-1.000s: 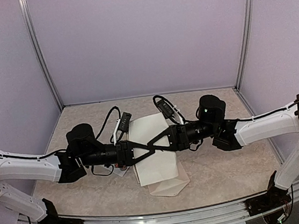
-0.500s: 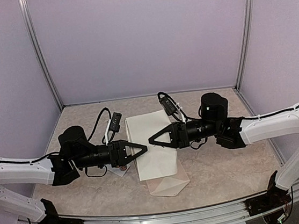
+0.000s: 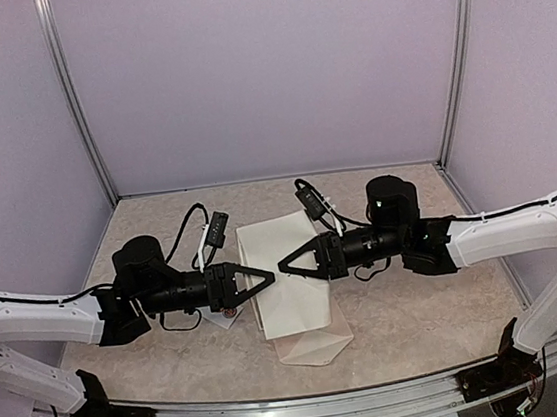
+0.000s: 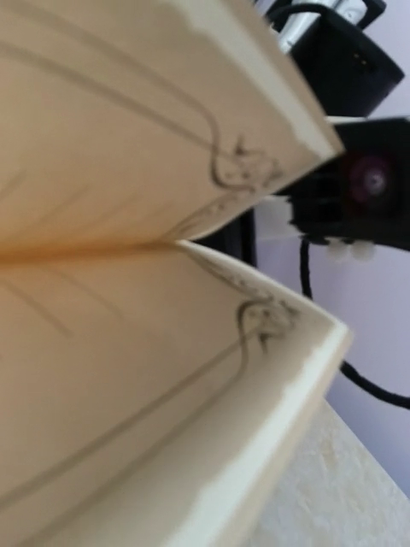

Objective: Place the letter into the envelope and seal it

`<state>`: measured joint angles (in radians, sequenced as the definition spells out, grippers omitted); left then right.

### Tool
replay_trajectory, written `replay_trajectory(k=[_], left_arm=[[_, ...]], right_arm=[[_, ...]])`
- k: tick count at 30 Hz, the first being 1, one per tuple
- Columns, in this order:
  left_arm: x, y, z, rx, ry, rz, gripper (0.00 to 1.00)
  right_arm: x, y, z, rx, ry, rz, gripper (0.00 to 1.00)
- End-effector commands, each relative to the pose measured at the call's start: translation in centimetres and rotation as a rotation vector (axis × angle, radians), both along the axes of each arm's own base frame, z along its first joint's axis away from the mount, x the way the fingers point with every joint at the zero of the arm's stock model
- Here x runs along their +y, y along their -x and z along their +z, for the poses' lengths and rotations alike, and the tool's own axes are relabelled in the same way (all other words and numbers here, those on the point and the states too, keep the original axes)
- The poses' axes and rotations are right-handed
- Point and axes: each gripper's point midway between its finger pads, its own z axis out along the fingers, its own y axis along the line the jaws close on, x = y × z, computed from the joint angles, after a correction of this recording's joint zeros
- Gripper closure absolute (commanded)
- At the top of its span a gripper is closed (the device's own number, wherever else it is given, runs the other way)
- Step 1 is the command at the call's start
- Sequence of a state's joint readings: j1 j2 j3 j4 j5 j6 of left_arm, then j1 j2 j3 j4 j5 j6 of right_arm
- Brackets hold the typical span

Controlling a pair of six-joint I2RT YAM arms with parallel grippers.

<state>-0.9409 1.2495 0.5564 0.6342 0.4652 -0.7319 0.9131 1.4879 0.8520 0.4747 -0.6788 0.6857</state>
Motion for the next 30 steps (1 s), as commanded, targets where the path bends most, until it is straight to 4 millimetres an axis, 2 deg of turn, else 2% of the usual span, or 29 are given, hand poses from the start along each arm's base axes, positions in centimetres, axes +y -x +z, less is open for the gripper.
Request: replay_trajectory(k=[1, 6, 13, 22, 25, 28, 30], left_arm=[[-0.4, -0.5, 0.5, -0.011, 0.007, 0.005, 0.77], [-0.6, -0.7, 0.3, -0.007, 0.005, 0.007, 0.78], [-0.8, -0.9, 0.0, -0.002, 0.002, 0.010, 0.84], [-1.0, -1.2, -0.4, 0.008, -0.009, 0.018, 0.90], [-1.0, -1.4, -0.5, 0.009, -0.013, 0.025, 0.92], [-0.9, -1.5, -0.8, 0.010, -0.019, 0.033, 1.00], [-0.7, -1.6, -1.1, 0.011, -0.026, 0.043, 1.00]], right_arm=[[0.3, -0.9, 0.9, -0.035, 0.000, -0.039, 0.90], [0.7, -1.2, 1.2, -0.034, -0.010, -0.049, 0.90], [1.5, -1.0, 0.0, -0.032, 0.035, -0.030, 0.89], [2.1, -0.7, -0.4, -0.045, 0.058, -0.012, 0.87], [2.3, -0.3, -0.3, -0.045, 0.055, 0.009, 0.85], [2.1, -0.1, 0.1, -0.045, 0.037, 0.014, 0.84], [1.7, -0.2, 0.6, -0.050, 0.020, 0.005, 0.82]])
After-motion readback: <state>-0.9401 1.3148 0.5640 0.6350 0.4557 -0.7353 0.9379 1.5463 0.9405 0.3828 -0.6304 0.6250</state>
